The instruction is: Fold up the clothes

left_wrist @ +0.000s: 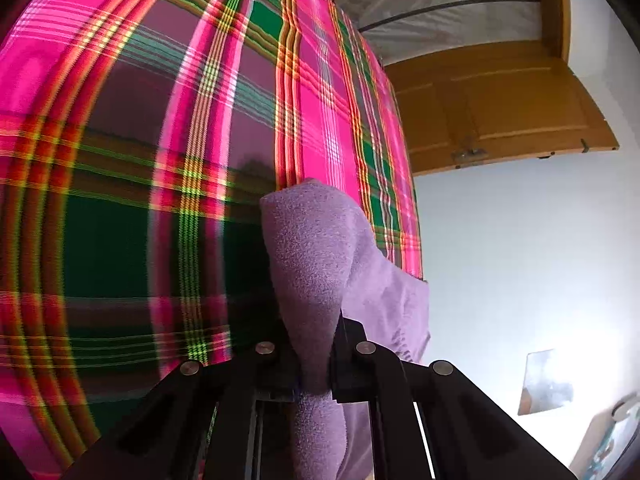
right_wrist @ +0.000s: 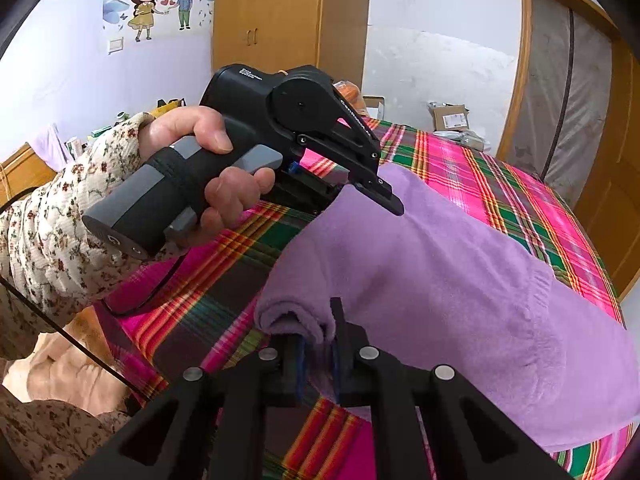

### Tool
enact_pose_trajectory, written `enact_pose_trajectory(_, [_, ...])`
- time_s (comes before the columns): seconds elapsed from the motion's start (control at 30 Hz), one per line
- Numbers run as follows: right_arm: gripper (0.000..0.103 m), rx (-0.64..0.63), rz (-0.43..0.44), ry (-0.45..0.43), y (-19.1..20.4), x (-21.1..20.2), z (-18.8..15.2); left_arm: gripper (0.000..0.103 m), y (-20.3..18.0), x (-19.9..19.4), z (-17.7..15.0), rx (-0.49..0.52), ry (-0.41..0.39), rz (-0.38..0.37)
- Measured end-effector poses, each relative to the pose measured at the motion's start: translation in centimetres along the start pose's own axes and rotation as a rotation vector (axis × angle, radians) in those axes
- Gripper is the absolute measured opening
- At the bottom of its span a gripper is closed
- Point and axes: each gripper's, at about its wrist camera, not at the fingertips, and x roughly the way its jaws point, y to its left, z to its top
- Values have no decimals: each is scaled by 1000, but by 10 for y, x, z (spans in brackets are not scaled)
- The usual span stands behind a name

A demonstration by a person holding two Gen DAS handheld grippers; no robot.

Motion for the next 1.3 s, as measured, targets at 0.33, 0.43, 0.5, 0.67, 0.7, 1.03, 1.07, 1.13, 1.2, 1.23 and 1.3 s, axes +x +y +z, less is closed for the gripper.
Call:
enact_pose_trajectory(0.33, [10,-95,101,-9,40,17,22,9,24,-70,-6,1,-65,23])
enact_pose_trajectory(0.43, [10,-126,144,-8,54,23,28,9,36,-96,-12,-10,-94,35])
enact_pose_trajectory(0.5, [10,-144,170,-6,63,27,31,9,45,-113,-16,-18,-114,42])
enact_pose_trajectory(0.67, [10,-184,231,1,81,39,40,9,70,-151,-29,-46,-158,62])
enact_pose_trajectory(0.7, [10,-190,242,1,84,42,42,9,73,-158,-31,-51,-165,67])
enact_pose_trajectory(1.03, [10,-217,331,2,104,51,50,9,97,-204,-50,-94,-232,96])
enact_pose_trajectory(1.07, [10,-216,340,1,107,48,49,9,97,-206,-50,-96,-237,102])
enact_pose_trajectory(1.13, [10,-215,356,1,111,48,49,9,95,-208,-51,-97,-243,115])
enact_pose_trajectory(1.2, [10,-214,369,11,116,50,48,9,95,-211,-52,-100,-249,127])
enact_pose_trajectory(1.23, [10,-210,373,20,116,52,48,9,95,-208,-51,-104,-249,132])
enact_pose_trajectory(1.3, [10,-211,377,33,117,55,46,10,93,-198,-49,-117,-246,146])
